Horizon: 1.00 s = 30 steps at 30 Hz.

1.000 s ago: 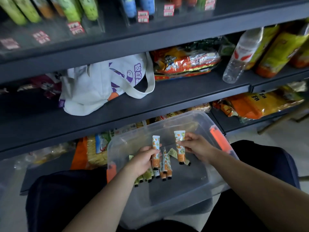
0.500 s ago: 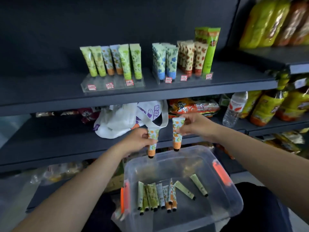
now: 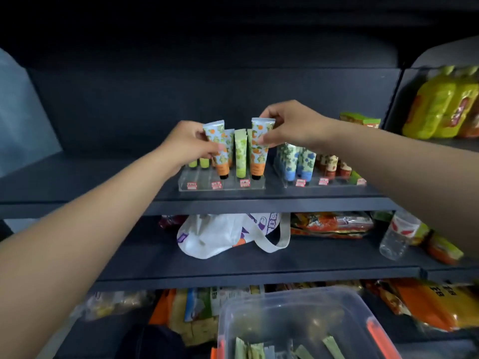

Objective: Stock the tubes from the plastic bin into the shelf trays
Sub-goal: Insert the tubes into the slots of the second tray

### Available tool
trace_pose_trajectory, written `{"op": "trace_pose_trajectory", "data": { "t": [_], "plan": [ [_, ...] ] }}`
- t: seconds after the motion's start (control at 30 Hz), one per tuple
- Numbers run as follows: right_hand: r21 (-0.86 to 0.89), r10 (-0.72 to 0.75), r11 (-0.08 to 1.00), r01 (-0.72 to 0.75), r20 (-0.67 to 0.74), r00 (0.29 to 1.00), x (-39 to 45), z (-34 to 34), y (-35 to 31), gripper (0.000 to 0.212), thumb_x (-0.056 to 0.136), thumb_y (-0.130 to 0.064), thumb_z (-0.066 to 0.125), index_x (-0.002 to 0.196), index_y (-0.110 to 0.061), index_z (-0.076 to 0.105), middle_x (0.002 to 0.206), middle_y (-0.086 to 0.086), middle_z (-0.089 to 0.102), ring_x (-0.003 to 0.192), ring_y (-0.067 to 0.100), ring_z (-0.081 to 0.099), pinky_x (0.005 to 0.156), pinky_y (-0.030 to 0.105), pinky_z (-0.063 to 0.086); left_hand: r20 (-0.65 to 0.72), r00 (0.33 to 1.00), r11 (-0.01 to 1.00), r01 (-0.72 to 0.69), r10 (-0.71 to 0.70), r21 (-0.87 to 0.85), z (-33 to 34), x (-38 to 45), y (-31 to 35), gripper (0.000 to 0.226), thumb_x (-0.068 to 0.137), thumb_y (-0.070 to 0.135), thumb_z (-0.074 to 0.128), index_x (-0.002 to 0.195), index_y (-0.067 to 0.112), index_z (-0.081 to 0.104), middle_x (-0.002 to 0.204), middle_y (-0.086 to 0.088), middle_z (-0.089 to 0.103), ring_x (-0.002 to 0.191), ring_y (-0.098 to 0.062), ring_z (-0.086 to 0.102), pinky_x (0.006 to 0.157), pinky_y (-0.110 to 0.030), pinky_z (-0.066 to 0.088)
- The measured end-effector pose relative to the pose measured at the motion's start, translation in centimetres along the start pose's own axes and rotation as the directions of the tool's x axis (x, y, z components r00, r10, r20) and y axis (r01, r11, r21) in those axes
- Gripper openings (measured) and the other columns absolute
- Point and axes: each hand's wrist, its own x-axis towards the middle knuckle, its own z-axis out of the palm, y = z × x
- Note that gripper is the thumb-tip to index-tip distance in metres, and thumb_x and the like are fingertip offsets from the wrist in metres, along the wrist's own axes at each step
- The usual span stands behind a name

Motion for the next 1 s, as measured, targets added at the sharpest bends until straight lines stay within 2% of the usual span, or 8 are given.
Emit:
{"op": "trace_pose_trajectory", "data": {
  "t": [0.07,0.13,0.27,0.37,0.57,0.67,0.8,1.0],
  "plan": [
    [-0.043,-0.023,0.999,0.022,-0.010,1.000,2.4,0.1,-1.1,0.021,0.080,-0.005,0.071,0.098,-0.005,0.060,0.085,0.006,0.066,0.074,0.012,0.065,0.072,0.022,0.056,-0.056,0.998,1.000,0.018,-0.018,-0.002,-1.6,2.2,-0.1,0.012,0.080,0.006,0.071,0.092,0.007,0.067,0.093,-0.011,0.070,0.086,-0.018,0.068,0.081,-0.030,0.055],
    [-0.087,-0.036,0.996,0.034,-0.028,0.999,4.8,0.4,-1.8,0.020,0.080,-0.006,0.072,0.097,-0.005,0.061,0.083,0.005,0.064,0.071,0.012,0.061,0.067,0.023,0.054,-0.099,0.994,0.999,0.038,-0.036,0.018,-2.6,4.2,-0.4,0.014,0.082,0.007,0.070,0.095,0.002,0.067,0.097,-0.013,0.069,0.089,-0.019,0.067,0.082,-0.029,0.055],
    [-0.228,-0.031,0.974,0.012,-0.082,0.996,9.4,1.7,-1.8,0.021,0.081,-0.011,0.072,0.098,-0.004,0.063,0.086,0.004,0.059,0.070,0.012,0.054,0.057,0.020,0.043,-0.164,0.985,0.995,0.060,-0.047,0.073,-3.0,7.2,-2.0,0.013,0.081,0.007,0.071,0.093,0.003,0.068,0.094,-0.014,0.069,0.077,-0.015,0.066,0.074,-0.024,0.057],
    [-0.267,0.005,0.963,-0.029,-0.093,0.996,12.1,2.9,-0.9,0.023,0.081,-0.013,0.073,0.100,-0.003,0.063,0.086,0.003,0.056,0.076,0.015,0.052,0.056,0.021,0.040,-0.201,0.977,0.992,0.091,-0.071,0.091,-2.7,8.9,-3.4,0.011,0.080,0.008,0.072,0.089,0.004,0.069,0.090,-0.013,0.069,0.070,-0.014,0.066,0.073,-0.028,0.058],
    [-0.361,0.028,0.931,-0.045,-0.051,0.998,15.4,4.7,1.5,0.024,0.080,-0.015,0.073,0.101,-0.007,0.063,0.094,0.000,0.055,0.085,0.013,0.051,0.054,0.016,0.037,-0.165,0.986,0.980,0.071,-0.041,0.185,-1.1,10.6,-5.9,0.012,0.076,0.012,0.074,0.084,0.004,0.071,0.082,-0.012,0.070,0.080,-0.025,0.069,0.080,-0.041,0.057],
    [-0.388,0.036,0.920,-0.045,-0.031,0.999,16.4,5.2,2.4,0.020,0.079,-0.014,0.073,0.096,-0.011,0.062,0.093,-0.001,0.056,0.084,0.012,0.052,0.053,0.014,0.036,-0.133,0.991,0.972,0.054,-0.025,0.227,-0.6,11.0,-6.5,0.014,0.077,0.012,0.073,0.087,0.003,0.071,0.085,-0.014,0.071,0.082,-0.025,0.068,0.077,-0.038,0.054],
    [-0.442,0.042,0.897,-0.028,0.022,0.999,17.2,5.6,2.9,0.019,0.077,-0.014,0.074,0.089,-0.015,0.059,0.091,-0.002,0.057,0.083,0.013,0.053,0.054,0.016,0.038,-0.100,0.995,0.959,0.032,-0.003,0.282,-0.2,11.5,-7.0,0.017,0.077,0.013,0.073,0.088,0.001,0.070,0.079,-0.014,0.068,0.067,-0.017,0.060,0.062,-0.030,0.049],
    [-0.525,0.052,0.851,0.005,0.093,0.994,17.6,5.8,2.9,0.025,0.077,-0.014,0.074,0.095,-0.017,0.057,0.094,-0.003,0.053,0.086,0.014,0.052,0.060,0.021,0.040,-0.074,0.997,0.928,0.009,0.019,0.372,0.3,11.9,-7.4,0.026,0.073,0.015,0.074,0.075,-0.008,0.062,0.066,-0.010,0.053,0.062,-0.016,0.048,0.057,-0.028,0.037]
  ]
}}
